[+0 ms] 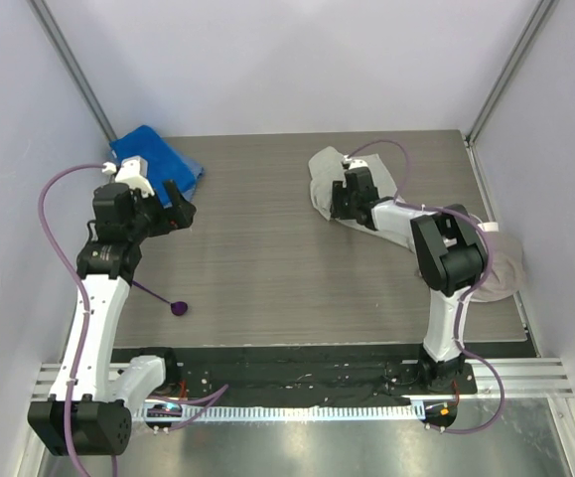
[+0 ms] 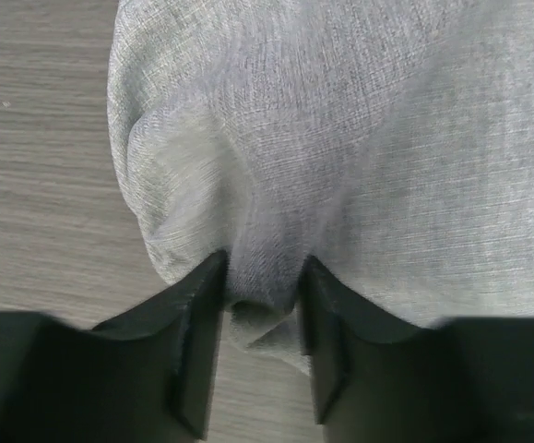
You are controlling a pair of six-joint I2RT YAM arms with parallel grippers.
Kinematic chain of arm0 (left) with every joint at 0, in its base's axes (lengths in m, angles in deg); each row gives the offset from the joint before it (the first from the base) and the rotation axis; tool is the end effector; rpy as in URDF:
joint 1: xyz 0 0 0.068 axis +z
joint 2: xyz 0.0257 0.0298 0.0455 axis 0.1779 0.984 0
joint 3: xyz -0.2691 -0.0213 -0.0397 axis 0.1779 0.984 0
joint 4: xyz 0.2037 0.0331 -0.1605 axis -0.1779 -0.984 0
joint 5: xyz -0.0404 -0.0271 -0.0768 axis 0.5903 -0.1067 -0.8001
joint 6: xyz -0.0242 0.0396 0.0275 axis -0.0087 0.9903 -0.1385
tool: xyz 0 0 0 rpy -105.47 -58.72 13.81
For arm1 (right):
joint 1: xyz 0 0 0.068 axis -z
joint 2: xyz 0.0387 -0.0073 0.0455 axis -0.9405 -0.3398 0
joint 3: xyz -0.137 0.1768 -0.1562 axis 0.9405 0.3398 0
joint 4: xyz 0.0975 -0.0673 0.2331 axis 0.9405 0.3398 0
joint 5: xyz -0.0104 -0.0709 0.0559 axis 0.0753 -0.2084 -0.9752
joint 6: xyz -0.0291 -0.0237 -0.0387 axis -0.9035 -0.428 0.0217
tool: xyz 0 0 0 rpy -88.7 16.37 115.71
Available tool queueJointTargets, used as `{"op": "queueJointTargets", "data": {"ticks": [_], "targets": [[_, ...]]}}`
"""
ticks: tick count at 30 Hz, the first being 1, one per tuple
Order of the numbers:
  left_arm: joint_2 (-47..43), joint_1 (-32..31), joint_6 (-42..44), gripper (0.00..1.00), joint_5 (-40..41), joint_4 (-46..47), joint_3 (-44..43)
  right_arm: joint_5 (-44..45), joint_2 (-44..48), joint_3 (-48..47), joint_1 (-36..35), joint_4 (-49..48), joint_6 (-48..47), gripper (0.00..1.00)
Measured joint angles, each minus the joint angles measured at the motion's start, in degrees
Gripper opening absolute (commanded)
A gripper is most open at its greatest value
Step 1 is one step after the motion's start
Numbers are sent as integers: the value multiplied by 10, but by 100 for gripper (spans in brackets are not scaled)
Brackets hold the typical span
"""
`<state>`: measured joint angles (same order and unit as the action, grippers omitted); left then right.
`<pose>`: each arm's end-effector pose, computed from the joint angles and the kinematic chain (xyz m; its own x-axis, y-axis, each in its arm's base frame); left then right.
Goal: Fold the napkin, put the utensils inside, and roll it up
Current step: Move the napkin to the centre of the board
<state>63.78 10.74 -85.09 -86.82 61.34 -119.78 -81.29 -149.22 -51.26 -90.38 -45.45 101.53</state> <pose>0.2092 -0.0044 0.3542 -0.4605 -0.3184 -0.8286 0.0036 0.9328 -0.3604 0.3991 0.1453 0.1589 -0.6588 0.0354 -0.7515 -0.1391 0.9759 0.1679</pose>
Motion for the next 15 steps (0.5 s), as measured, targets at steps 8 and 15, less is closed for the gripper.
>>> {"op": "queueJointTargets", "data": {"ticks": [8,15], "targets": [[14,0,0,91,-15,0,0,-9,-2,1,-102,5,-17,17],[28,0,-20,81,-16,0,0,-45,7,19,-239,7,-13,38]]}}
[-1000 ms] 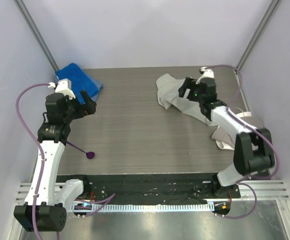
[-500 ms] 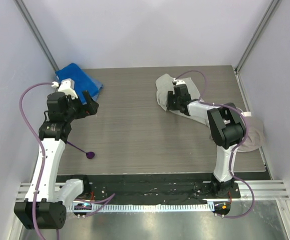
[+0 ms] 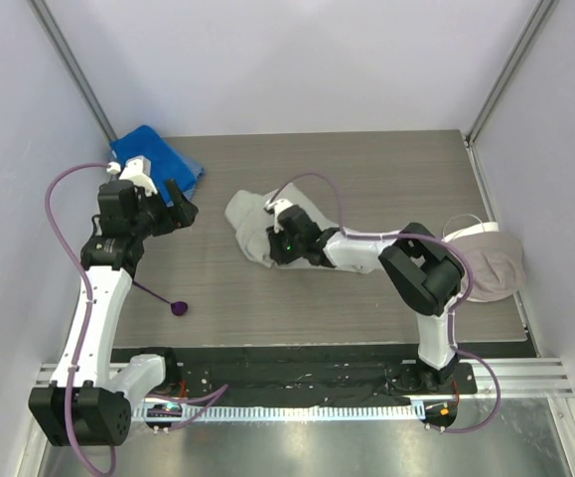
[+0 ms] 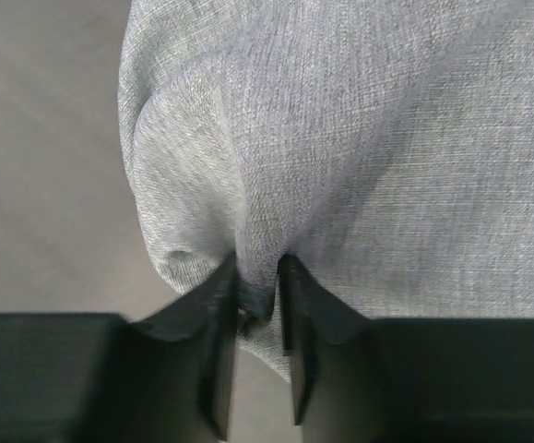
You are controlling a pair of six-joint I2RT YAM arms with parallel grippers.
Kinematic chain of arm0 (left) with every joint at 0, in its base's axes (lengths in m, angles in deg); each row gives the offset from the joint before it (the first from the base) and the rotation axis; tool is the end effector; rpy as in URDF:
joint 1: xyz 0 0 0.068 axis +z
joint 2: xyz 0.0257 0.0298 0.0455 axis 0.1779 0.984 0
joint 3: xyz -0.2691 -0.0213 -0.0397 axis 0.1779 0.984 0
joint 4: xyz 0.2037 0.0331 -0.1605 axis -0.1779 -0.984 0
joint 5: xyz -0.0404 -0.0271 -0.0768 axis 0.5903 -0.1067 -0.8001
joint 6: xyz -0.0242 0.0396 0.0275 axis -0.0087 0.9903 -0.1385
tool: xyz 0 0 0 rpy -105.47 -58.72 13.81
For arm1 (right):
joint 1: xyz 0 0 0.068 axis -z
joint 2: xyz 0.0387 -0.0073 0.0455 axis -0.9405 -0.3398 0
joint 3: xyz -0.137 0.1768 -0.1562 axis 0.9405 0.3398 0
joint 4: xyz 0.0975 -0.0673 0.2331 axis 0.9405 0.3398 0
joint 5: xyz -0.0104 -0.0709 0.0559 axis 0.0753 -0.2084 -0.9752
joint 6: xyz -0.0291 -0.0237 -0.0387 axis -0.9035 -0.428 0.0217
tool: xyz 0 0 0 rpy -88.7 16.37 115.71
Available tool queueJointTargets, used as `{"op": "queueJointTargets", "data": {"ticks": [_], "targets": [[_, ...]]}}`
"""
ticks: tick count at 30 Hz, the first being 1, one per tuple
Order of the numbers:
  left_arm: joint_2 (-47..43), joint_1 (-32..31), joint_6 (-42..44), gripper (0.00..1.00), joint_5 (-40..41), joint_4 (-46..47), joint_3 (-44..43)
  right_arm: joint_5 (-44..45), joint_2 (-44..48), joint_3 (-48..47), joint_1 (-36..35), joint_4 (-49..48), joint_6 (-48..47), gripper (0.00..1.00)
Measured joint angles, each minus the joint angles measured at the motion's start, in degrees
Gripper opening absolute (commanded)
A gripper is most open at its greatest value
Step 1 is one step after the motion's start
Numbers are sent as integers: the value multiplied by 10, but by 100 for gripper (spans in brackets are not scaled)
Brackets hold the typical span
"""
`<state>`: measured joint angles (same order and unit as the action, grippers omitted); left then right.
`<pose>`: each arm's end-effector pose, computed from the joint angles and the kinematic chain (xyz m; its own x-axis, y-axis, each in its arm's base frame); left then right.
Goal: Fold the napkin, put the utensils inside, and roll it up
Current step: Move the napkin to the centre of the board
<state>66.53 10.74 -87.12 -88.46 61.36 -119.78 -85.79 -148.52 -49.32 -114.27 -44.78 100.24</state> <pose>0.2203 -0.0054 0.3449 -0.5074 -0.3497 -0.7876 -0.0081 0.9158 -0.4015 0.2983 0.2908 0.1527 -0.6329 -0.2801 -0.7218 -0.5743 0.7950 0.1951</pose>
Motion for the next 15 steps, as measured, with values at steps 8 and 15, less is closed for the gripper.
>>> {"op": "queueJointTargets", "data": {"ticks": [8,15], "targets": [[57,-62,-75,81,52,52,33,-10,123,38,-56,67,18,65],[271,-146,-63,76,68,90,-69,79,285,64,4,139,35,69]]}}
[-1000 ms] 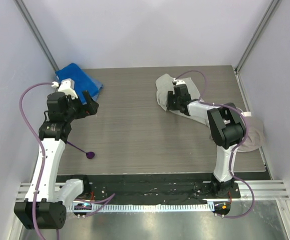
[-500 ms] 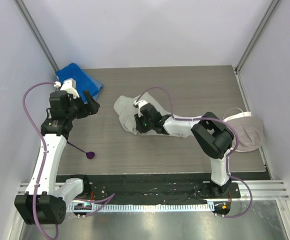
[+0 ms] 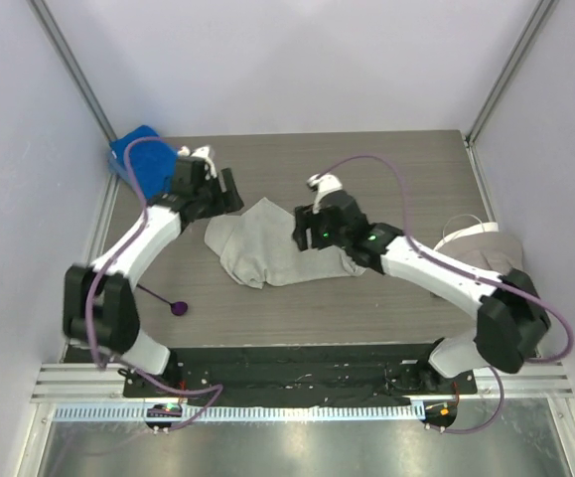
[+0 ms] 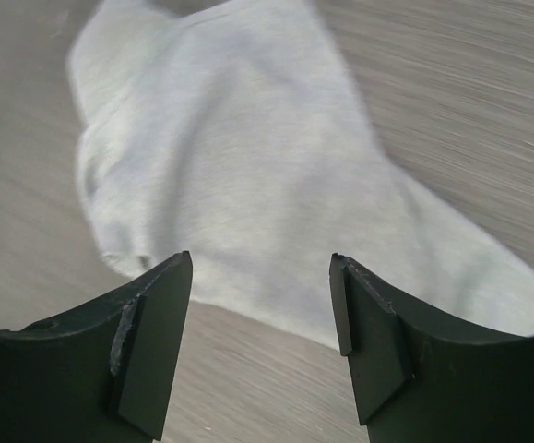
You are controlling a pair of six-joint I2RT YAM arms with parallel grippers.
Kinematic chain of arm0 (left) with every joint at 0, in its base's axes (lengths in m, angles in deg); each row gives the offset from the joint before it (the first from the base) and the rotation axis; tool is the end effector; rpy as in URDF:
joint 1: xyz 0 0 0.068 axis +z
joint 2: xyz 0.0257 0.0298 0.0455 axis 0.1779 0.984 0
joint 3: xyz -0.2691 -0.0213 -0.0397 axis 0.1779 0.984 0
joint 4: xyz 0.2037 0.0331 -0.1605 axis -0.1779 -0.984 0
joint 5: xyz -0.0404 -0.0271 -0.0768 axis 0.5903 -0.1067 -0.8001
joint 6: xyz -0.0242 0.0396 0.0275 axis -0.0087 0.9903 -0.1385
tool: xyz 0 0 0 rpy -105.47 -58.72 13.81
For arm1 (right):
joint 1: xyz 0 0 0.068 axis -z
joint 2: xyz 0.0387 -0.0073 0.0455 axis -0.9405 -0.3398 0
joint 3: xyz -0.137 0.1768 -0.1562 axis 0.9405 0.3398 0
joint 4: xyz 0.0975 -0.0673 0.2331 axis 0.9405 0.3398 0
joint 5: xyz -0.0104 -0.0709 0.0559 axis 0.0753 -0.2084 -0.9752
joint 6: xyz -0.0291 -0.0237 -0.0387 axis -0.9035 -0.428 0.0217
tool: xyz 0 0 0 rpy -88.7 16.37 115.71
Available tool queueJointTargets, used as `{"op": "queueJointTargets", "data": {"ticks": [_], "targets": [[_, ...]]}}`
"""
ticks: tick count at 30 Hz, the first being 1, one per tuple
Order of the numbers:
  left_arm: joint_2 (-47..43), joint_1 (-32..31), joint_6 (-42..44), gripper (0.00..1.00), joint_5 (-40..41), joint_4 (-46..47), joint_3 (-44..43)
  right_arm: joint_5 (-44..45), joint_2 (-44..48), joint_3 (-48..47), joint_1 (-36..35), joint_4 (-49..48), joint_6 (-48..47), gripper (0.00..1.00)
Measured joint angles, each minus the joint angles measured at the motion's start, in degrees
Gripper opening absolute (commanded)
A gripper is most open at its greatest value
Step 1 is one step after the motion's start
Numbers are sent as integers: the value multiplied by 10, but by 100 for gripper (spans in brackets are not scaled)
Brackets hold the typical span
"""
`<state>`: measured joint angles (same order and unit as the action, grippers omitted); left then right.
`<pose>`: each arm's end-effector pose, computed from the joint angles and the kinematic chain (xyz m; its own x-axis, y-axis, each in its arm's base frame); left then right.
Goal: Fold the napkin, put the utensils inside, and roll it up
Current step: Flatten the napkin out
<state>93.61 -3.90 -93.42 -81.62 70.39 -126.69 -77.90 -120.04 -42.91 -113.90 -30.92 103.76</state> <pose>0.3209 -0.0840 0.2783 -0.6914 -0.2915 -0.6610 -0.0060 0.9172 -0.3983 0.2420 0.2264 0.2737 -0.5646 -0.1295 -0.8151 -0.4720 0.8608 0.1902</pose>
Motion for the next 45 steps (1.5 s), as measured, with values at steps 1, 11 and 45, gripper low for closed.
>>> {"op": "queueJointTargets", "data": {"ticks": [1,11,45], "targets": [[47,-7,7,76,-1,0,-37,7,23,14,25,9,7,69],[342,-31,102,71,14,-42,-337,33,113,143,146,80,50,69],[504,-87,212,11,19,-147,-478,-4,62,153,262,93,87,69]]}}
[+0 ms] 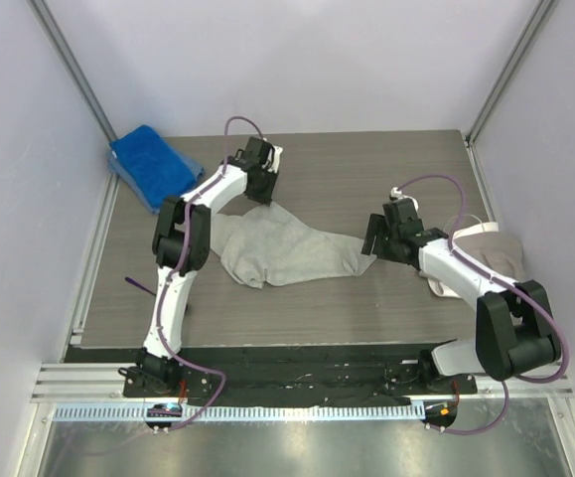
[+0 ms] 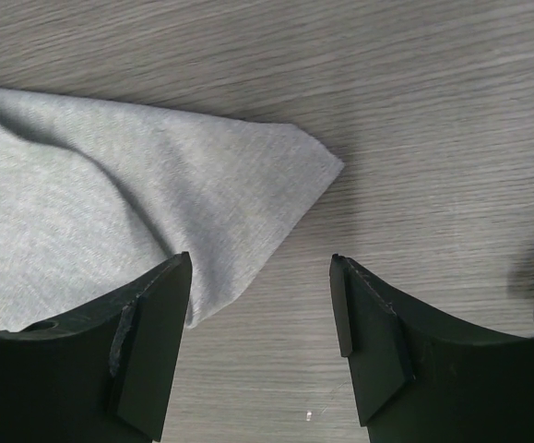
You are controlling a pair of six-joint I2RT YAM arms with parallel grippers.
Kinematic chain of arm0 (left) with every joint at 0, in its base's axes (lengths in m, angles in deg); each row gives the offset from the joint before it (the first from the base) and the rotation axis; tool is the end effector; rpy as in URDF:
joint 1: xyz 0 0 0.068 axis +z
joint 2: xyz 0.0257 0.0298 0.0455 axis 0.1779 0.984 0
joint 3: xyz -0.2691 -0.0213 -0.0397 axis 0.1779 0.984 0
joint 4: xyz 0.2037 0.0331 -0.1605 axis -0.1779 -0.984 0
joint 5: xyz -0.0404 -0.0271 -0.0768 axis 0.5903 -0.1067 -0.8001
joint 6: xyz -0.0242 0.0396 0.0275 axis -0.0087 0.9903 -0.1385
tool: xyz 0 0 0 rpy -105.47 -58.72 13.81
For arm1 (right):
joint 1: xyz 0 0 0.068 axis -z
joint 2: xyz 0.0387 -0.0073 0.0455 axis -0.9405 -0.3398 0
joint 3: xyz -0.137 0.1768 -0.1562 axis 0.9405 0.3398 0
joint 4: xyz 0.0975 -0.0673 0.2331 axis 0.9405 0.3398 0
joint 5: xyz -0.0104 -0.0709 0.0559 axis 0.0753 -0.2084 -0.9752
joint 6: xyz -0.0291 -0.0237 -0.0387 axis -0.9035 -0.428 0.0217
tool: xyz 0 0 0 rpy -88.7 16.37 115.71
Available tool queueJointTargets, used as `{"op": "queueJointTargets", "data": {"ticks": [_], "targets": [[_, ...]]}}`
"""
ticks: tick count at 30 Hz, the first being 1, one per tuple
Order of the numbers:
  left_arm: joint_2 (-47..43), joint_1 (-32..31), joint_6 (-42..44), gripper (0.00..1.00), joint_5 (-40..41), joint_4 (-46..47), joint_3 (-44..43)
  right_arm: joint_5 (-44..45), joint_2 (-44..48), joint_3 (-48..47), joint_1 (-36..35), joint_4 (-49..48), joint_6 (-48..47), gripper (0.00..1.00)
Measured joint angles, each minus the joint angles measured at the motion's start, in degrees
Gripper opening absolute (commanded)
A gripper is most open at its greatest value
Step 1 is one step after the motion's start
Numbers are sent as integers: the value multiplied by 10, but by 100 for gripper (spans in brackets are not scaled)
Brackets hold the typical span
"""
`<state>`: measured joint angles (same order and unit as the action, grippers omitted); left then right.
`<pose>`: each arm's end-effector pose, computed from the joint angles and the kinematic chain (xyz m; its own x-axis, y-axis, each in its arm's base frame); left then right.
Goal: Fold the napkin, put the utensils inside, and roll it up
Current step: Flatten the napkin out
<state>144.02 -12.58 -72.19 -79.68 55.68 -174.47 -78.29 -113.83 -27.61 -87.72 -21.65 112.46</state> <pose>0.4754 -0.2021 0.1673 -0.8105 0.2330 -0.5373 0.3347 0.9372 -0.0985 0.2583 0.0780 0.2046 -0.7771 0.2125 -0.5924 0.1158 0.9735 0.1973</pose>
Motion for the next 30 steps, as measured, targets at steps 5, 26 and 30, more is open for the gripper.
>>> {"op": "queueJointTargets", "data": {"ticks": [5,26,30], "targets": [[0,-8,1,0,2,1,3,-14,-41,0,47,-3,0,65],[-37,-8,-27,0,5,45,70,-13,-167,-60,80,-51,-31,47],[-37,-8,-28,0,5,45,70,-12,-177,-69,78,-51,-38,44]]}}
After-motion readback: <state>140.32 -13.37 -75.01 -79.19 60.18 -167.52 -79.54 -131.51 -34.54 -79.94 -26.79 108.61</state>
